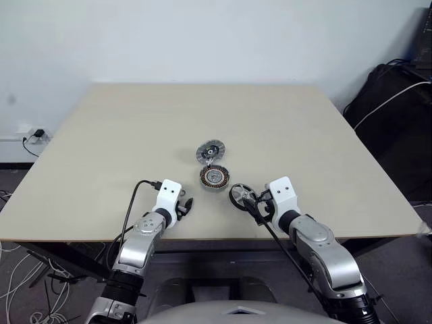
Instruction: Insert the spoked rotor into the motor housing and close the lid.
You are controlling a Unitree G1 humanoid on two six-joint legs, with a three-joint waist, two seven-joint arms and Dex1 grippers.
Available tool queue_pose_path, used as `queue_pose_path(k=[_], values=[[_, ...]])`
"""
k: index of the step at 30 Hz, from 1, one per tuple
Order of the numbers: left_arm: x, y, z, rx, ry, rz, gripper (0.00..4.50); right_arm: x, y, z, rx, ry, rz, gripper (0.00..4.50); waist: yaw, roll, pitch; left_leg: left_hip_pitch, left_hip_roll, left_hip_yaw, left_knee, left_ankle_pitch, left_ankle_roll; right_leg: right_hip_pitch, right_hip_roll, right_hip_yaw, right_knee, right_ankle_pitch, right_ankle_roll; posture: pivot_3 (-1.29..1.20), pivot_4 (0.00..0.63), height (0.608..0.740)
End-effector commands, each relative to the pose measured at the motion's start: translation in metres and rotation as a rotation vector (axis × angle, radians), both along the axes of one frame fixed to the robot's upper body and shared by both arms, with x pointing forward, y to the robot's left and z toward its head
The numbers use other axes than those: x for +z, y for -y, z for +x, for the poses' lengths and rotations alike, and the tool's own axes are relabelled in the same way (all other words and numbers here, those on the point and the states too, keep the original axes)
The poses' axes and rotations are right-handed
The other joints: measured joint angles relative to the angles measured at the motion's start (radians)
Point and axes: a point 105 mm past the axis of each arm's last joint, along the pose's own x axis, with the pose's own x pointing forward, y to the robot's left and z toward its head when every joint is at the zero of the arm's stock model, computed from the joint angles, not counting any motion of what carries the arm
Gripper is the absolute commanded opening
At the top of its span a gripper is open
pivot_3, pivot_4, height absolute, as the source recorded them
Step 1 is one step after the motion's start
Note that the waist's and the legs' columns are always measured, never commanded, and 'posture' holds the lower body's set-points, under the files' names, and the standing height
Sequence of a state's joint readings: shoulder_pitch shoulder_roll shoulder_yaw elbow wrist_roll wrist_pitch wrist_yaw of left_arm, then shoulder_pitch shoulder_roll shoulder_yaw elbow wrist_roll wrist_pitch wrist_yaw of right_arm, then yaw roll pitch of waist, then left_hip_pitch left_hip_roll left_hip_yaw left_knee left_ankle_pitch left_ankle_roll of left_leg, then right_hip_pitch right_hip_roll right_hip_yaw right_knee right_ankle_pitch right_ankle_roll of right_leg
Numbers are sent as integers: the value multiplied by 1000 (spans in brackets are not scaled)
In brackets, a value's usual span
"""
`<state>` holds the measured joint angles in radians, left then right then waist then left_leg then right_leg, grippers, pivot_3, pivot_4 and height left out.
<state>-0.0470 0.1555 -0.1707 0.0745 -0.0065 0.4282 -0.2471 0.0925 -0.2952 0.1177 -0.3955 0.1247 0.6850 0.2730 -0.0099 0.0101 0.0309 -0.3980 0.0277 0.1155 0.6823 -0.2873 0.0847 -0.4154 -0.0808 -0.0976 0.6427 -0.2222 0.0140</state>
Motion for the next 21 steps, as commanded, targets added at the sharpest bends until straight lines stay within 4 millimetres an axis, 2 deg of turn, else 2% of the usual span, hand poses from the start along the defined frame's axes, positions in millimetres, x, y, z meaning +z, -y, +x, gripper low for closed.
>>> queue_pose_path(k=[1, 7, 12, 15, 18, 21], values=[[-3, 1, -3, 8, -12, -1, 2605, 17, -1, 6, -2, 67, 10, 4500, 0, 0, 0, 0, 0, 0, 0, 0, 0, 0, 0, 0, 0, 0, 0, 0, 0, 740], [7, 3, 4, 7, 49, -11, 2605, 17, -3, 7, 7, 66, 12, 4500, 0, 0, -1, 0, 0, 0, 0, 0, 0, 0, 0, 0, 0, 0, 0, 0, 0, 740], [30, 11, 11, -16, 142, -61, 2605, 16, -3, 6, 7, 66, 14, 4500, 0, 0, -1, 0, 0, 0, 0, 0, 0, 0, 0, 0, 0, 0, 0, 0, 0, 740], [37, 15, 14, -34, 174, -66, 3226, 16, -4, 6, 4, 66, 16, 4500, 1, 0, -1, 0, 0, 0, 0, 0, 0, 0, -1, 0, 0, 0, 0, 0, 0, 740], [40, 18, 16, -46, 182, -61, 4144, 16, -4, 6, 5, 67, 18, 4500, 1, 0, -1, 0, 0, 0, 0, 0, 0, 0, 0, 0, 0, 0, 0, 0, 0, 740], [35, 20, 18, -57, 161, -55, 4144, 16, -5, 7, 4, 68, 21, 4500, 0, 0, -1, 0, 0, 0, 0, 0, 0, 0, 0, 0, 0, 0, 0, 0, 0, 740]])
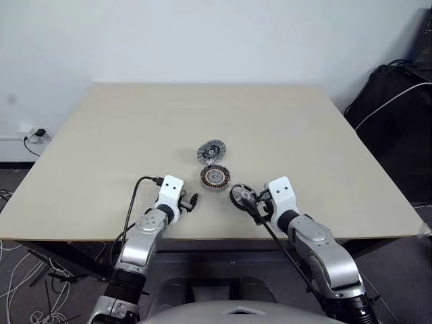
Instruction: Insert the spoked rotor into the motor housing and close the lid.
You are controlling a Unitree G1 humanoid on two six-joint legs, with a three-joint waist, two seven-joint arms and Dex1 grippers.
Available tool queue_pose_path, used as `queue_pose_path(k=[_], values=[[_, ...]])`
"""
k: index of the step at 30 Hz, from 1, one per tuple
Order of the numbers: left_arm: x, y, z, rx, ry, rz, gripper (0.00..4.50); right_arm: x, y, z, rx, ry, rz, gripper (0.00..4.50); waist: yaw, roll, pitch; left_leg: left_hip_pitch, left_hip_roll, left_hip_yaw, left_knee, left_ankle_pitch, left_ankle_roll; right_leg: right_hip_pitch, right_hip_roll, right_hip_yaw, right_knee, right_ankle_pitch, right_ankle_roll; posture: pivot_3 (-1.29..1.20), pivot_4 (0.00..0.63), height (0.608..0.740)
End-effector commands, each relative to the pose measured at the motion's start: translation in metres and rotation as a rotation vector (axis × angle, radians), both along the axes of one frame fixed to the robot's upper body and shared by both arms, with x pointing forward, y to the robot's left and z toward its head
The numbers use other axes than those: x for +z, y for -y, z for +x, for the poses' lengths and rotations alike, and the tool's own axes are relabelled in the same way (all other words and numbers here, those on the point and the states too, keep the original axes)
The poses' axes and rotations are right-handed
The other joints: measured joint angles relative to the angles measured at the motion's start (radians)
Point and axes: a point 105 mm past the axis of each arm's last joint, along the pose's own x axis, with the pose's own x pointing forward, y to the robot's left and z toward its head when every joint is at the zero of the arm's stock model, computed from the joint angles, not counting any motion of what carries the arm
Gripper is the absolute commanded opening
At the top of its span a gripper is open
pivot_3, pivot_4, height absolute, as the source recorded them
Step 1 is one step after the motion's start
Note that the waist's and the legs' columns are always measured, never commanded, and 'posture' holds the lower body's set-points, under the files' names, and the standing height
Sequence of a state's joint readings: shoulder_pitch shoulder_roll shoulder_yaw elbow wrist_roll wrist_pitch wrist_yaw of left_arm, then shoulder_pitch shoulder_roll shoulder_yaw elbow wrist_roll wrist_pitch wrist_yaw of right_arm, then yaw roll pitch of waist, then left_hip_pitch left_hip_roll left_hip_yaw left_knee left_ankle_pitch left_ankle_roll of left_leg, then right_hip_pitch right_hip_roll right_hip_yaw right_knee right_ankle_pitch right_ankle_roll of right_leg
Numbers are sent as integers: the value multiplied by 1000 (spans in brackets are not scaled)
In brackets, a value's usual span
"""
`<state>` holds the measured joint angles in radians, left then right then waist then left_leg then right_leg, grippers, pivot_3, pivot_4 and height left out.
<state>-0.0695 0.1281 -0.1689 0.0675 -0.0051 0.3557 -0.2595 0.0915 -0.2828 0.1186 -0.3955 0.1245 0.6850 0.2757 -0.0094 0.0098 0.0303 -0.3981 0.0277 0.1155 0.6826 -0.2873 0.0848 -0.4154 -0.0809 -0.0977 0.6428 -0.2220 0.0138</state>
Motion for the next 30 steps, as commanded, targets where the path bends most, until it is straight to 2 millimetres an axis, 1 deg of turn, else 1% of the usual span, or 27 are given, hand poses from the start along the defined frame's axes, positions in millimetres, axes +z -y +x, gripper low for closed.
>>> queue_pose_path(k=[1, 8, 13, 16, 17, 20, 24, 25, 28, 30], values=[[14, 7, 9, -29, 57, -8, 4144, 16, -2, 6, 1, 67, 8, 4500, 0, 0, 0, 0, 0, 0, 0, 0, 0, 0, 0, 0, 0, 0, 0, 0, 0, 740], [-4, 12, 17, -37, -26, -9, 4144, 17, -4, 8, 2, 72, 12, 4500, 0, 0, 0, 0, 0, 0, 1, 0, 0, 1, 1, 0, 0, 1, 1, 0, 0, 740], [-20, 12, 12, -45, -105, 18, 4144, 18, -1, 7, -12, 75, 12, 4500, 1, -1, 0, 0, 0, 0, 1, 0, 1, 1, 1, 0, 0, 1, 2, 0, 0, 740], [-23, 12, 9, -45, -122, 18, 3549, 18, 0, 6, -20, 76, 12, 4500, 0, -1, -1, 0, 0, 0, 1, 0, 1, 1, 1, 0, 0, 1, 2, 0, 0, 740], [-23, 12, 8, -45, -122, 19, 3254, 18, 0, 6, -22, 76, 12, 4500, 0, -1, -1, 0, 0, 0, 1, 0, 1, 1, 1, 0, 0, 1, 2, 0, 0, 740], [-21, 10, 6, -43, -115, 31, 2175, 18, 0, 6, -24, 76, 12, 4500, 1, -1, -2, 1, 0, 0, 1, 0, 1, 1, 1, 0, 0, 1, 2, 0, 0, 740], [-14, 5, 1, -38, -103, 38, 903, 17, 0, 6, -26, 75, 14, 4500, 0, -1, -2, 0, 0, 0, 1, 0, 1, 1, 0, 1, 0, 1, 2, 0, 0, 740], [-13, 4, 0, -37, -102, 39, 664, 17, 0, 6, -25, 75, 14, 4500, 0, -1, -2, 0, 0, 0, 1, 0, 1, 1, 0, 1, 0, 1, 1, 0, 0, 740], [-3, 2, -3, -43, -76, 38, 677, 18, -1, 7, -23, 75, 16, 4500, -1, -1, -2, 0, 0, 0, 1, 0, 1, 1, 0, 1, 0, 1, 1, 0, 0, 740], [10, 6, -2, -59, -31, 16, 677, 18, -1, 7, -21, 76, 17, 4500, -1, -1, -2, 0, 0, 0, 1, 0, 1, 1, 0, 1, 0, 1, 1, 0, 0, 740]])
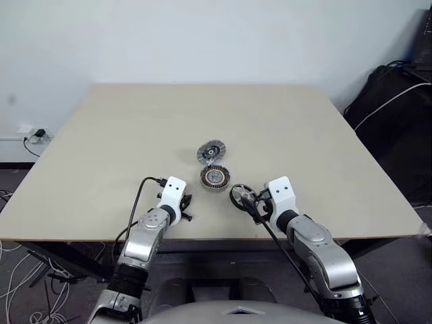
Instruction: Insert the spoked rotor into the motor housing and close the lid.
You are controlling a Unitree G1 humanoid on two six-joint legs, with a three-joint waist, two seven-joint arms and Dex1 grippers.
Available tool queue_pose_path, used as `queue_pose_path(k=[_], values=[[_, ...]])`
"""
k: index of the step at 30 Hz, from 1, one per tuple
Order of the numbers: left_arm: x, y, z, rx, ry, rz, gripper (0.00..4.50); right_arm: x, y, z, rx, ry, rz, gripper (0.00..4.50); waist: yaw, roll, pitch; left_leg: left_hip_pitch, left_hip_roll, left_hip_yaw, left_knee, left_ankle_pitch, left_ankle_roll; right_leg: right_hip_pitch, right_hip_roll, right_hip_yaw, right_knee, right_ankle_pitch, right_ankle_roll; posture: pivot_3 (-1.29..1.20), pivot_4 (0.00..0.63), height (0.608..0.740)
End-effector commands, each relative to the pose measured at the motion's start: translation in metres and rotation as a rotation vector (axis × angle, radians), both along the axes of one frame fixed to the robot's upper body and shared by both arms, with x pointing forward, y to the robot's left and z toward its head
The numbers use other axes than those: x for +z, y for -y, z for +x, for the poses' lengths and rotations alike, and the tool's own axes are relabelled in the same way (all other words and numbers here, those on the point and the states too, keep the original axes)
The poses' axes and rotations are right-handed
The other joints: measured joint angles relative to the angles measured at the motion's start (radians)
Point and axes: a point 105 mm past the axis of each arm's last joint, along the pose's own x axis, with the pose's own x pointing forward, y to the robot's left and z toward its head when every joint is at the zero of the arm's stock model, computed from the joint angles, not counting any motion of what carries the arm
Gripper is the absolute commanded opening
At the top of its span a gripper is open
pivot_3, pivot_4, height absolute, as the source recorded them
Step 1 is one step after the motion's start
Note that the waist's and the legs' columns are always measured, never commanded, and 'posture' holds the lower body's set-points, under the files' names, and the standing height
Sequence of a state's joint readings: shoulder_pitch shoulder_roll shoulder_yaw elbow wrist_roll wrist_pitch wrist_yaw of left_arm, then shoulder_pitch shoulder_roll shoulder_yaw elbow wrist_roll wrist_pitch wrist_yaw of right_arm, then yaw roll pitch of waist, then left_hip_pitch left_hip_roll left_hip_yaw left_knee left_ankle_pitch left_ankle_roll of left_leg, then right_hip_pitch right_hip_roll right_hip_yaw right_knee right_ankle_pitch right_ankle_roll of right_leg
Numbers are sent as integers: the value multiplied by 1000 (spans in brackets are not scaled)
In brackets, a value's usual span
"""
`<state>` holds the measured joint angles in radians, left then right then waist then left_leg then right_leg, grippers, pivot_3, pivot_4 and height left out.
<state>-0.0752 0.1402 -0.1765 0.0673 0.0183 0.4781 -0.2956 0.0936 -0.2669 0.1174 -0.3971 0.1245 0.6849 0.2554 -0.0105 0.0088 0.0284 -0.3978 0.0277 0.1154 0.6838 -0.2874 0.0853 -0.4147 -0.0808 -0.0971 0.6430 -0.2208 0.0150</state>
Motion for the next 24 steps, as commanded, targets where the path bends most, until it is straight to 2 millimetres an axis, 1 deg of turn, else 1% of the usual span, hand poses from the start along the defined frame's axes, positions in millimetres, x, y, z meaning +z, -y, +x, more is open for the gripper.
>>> queue_pose_path(k=[1, 7, 10, 12, 15, 20, 24], values=[[35, 13, 8, -51, 116, -49, 677, 18, -1, 7, 2, 71, 8, 4500, 0, 0, 0, 0, 0, 0, 0, 0, 0, 0, 0, 0, 0, 0, 0, 0, 0, 740], [81, 46, 27, -121, 267, -135, 677, 18, -3, 10, 16, 73, 7, 4500, 4, 0, 0, 0, 0, 0, 1, 0, 0, 0, -1, 0, 0, 0, 1, 0, 0, 740], [90, 62, 38, -145, 296, -157, 677, 19, -5, 10, 21, 74, 8, 4500, 4, 0, 0, -1, -1, 0, 1, 0, 0, 0, 0, 0, 0, 1, 0, 0, 0, 740], [89, 73, 45, -164, 297, -148, 677, 19, -5, 11, 22, 76, 8, 4500, 4, 0, 0, -1, -1, 0, 1, 0, 0, 2, 1, 0, 0, 2, -1, 0, 0, 740], [83, 82, 54, -171, 276, -162, 677, 20, -5, 11, 18, 83, 9, 4500, 3, 0, 0, -2, -1, 0, 1, 3, 5, 4, 4, 0, 0, 1, 1, 0, 0, 740], [65, 88, 65, -180, 239, -117, 677, 22, -2, 9, -3, 96, 5, 4500, 1, -1, 1, -3, -1, 1, 1, 4, 5, 3, 7, 0, 0, 1, 2, 0, 0, 740], [56, 89, 70, -175, 218, -104, 677, 23, 1, 9, -21, 102, 4, 4500, 2, -1, 1, -3, -1, 1, 1, 3, 6, 3, 5, 0, 0, 1, 2, 0, 0, 740]])
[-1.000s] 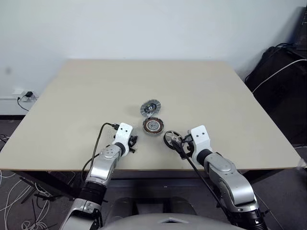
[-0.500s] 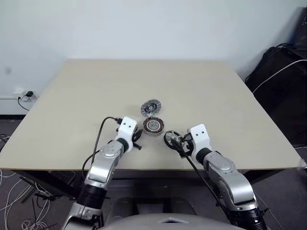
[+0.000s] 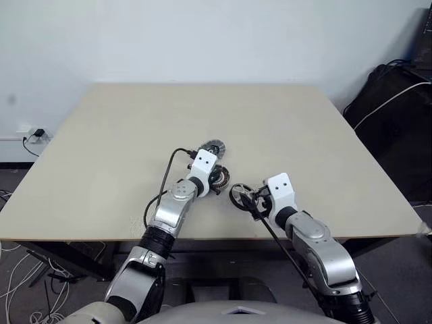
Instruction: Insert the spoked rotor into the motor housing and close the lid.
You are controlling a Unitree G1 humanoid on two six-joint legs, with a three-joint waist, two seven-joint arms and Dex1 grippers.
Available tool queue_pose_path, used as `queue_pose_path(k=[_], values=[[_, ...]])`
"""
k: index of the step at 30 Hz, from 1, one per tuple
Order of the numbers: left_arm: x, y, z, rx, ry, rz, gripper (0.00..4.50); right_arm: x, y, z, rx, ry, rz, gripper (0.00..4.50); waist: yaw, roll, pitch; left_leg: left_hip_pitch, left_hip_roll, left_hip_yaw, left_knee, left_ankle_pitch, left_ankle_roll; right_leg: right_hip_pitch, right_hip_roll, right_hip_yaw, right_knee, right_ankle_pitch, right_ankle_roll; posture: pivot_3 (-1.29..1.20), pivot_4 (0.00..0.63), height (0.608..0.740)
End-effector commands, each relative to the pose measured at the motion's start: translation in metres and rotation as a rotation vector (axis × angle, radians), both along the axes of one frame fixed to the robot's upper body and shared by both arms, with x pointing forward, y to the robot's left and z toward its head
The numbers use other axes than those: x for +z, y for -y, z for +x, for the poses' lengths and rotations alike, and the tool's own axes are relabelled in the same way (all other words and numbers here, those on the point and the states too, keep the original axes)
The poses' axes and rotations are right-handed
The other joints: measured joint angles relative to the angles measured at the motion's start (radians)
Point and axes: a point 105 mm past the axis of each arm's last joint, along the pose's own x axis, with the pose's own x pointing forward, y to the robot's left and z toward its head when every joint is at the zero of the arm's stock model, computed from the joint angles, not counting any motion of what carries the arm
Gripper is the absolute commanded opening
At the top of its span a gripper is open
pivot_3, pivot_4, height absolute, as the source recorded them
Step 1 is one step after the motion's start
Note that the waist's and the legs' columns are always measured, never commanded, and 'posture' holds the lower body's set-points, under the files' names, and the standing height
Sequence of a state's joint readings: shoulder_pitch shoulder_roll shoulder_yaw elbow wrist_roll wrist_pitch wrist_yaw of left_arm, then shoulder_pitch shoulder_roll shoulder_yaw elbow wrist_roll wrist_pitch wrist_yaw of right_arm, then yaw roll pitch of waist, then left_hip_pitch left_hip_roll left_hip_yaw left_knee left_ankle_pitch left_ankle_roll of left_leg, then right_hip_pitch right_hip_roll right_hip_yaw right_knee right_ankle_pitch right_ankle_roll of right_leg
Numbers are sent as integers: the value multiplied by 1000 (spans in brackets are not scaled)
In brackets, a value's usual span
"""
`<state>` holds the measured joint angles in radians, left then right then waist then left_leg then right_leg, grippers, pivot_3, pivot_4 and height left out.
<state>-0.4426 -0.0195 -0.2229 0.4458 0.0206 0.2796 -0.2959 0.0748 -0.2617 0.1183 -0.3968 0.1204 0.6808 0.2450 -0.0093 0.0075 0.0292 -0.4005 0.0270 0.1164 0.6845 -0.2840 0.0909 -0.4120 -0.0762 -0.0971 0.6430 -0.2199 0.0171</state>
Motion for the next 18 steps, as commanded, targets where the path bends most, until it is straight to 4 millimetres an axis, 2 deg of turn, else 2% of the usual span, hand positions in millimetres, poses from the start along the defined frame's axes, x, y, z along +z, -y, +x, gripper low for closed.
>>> queue_pose_path(k=[1, 7, 13, 16, 17, 18], values=[[10, 6, 11, -1, 45, -11, 677, 18, 2, 4, -19, 79, 6, 4500, 1, 0, 0, 0, 0, 0, 0, 0, 0, 0, 0, 0, 0, 0, 0, 0, 0, 740], [0, 5, 16, 4, 0, -16, 677, 19, 3, 3, -28, 85, 6, 4500, 0, 0, 0, 0, 0, 0, 0, 0, 0, 0, 0, 0, 0, 0, 0, 0, 0, 740], [-4, 5, 15, -1, -13, -17, 2772, 20, 4, 3, -38, 90, 7, 4500, 0, 0, 0, 0, 0, 0, 0, 0, 0, 0, 0, 0, 0, 0, 0, 0, 0, 740], [4, 6, 15, -6, 20, -41, 3780, 20, 4, 4, -40, 92, 9, 4500, 0, 0, 0, 0, 0, 0, 0, 0, 0, 0, -1, 0, 0, 0, 0, 0, 0, 740], [11, 6, 14, -8, 40, -69, 4041, 20, 4, 4, -40, 92, 10, 4500, 0, 0, 0, 0, 0, 0, 0, 0, 0, 0, -1, 0, 0, 0, 0, 0, 0, 740], [18, 5, 14, -4, 60, -93, 4041, 20, 4, 4, -40, 92, 11, 4500, 0, 0, 0, 0, 0, 0, 0, 0, 0, 0, -1, 0, 0, 0, 0, 0, 0, 740]])
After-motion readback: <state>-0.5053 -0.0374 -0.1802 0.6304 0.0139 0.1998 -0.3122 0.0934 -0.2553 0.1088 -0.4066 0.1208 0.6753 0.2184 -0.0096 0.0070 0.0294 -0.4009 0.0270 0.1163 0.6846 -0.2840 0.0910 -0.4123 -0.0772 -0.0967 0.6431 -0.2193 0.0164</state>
